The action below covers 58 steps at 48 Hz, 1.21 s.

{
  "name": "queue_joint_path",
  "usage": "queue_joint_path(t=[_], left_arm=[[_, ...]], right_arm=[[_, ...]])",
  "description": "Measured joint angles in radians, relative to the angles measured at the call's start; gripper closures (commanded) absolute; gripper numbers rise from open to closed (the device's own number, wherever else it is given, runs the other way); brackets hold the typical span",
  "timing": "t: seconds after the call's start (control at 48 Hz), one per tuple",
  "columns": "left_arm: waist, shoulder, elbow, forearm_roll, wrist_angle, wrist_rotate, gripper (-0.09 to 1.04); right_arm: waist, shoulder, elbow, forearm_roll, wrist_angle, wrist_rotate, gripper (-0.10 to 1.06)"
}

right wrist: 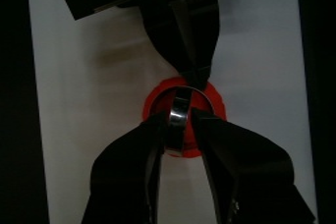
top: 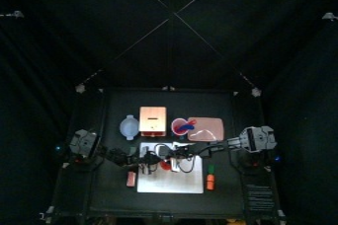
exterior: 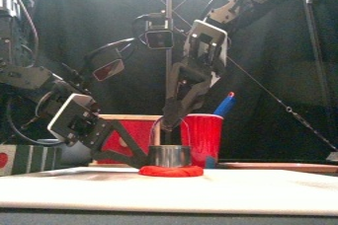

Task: Get the cutter from the drawer then cut the dough then place the extra dough in the bowl
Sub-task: Place the extra dough in the bowl

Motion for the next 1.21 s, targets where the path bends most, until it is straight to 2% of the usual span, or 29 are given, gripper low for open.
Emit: queue_joint_path(t=[0.188, 0.604, 0.917, 1.208], left_arm=[[0.000, 0.000, 0.000, 0.000, 0.000, 0.000, 0.47], [0.000, 0.000, -0.002, 0.000, 0.005, 0.000, 0.47], [-0.002, 0.000, -0.005, 0.000, 0.014, -0.002, 0.47], [0.000, -0.006, -0.008, 0.000, 0.025, -0.002, 0.47]], right_arm=[[0.000, 0.000, -0.008, 0.000, 0.009, -0.002, 0.59], [-0.002, -0.015, -0.014, -0.005, 0.035, -0.003, 0.59], [-0.015, -0.163, 0.015, -0.005, 0.114, -0.003, 0.59], [-0.048, -0.299, 0.170, 0.006, 0.127, -0.003, 0.59]])
